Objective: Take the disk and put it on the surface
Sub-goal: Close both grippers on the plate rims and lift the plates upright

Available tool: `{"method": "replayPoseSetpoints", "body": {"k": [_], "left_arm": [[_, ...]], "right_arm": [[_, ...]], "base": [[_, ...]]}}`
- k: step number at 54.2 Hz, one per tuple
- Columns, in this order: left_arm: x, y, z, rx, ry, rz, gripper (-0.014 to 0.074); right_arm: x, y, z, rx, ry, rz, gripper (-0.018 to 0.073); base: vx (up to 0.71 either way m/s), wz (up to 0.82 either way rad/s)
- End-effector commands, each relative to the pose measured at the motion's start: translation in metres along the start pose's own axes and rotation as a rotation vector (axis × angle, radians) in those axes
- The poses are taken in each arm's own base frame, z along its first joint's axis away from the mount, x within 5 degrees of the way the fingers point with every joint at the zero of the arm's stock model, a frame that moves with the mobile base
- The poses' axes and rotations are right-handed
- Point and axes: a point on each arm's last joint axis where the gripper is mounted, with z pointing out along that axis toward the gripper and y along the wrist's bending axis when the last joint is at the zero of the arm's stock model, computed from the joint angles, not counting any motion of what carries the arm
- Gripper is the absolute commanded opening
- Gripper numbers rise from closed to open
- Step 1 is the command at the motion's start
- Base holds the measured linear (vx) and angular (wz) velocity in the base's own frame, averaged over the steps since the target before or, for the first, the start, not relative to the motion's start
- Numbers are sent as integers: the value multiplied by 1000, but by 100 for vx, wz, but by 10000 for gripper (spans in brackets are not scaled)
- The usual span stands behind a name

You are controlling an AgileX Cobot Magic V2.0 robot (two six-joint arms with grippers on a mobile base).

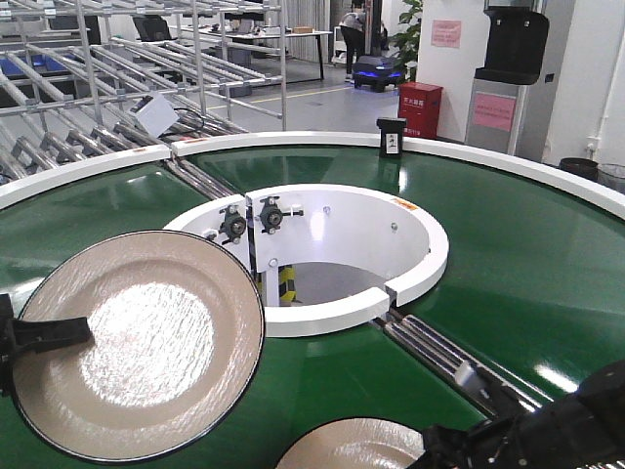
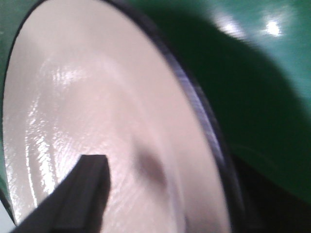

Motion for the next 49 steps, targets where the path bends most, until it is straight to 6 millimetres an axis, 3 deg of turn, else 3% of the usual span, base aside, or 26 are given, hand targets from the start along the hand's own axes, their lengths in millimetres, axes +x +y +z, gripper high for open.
{"method": "replayPoseSetpoints", "body": {"k": [1,6,7,13,21,28,35,41,49], "left_arm": [[-11,-31,-6,149,-84,-10,-1],[-11,-31,-6,150,-83,-11,-1],[-11,-31,-6,150,-83,-13,-1],[-11,-30,-6,147,-76,-34,-1],[-8,-33,-6,176,-44,-57,-1],[-4,-38,-6,219,-8,-69,-1],[1,-50,-5,232,15,-87,-1],[6,-62,-4,249,33,-95,-1],[7,-68,-6,259,35,-111,-1]], "right_arm": [[-9,20,-13,-81,-73,-30,283],[-11,22,-21,-121,-96,-24,-1],[-11,23,-23,-127,-102,-23,-17],[-13,27,-47,-165,-160,-10,-13],[-10,38,-102,-194,-298,5,-9],[6,58,-162,-262,-440,4,-9],[27,80,-206,-295,-571,-52,-9],[42,94,-226,-292,-653,-83,-9],[48,101,-232,-301,-674,-77,-9]], "base": [[0,0],[0,0],[0,0],[0,0],[0,0],[0,0],[0,0],[0,0],[0,0]]}}
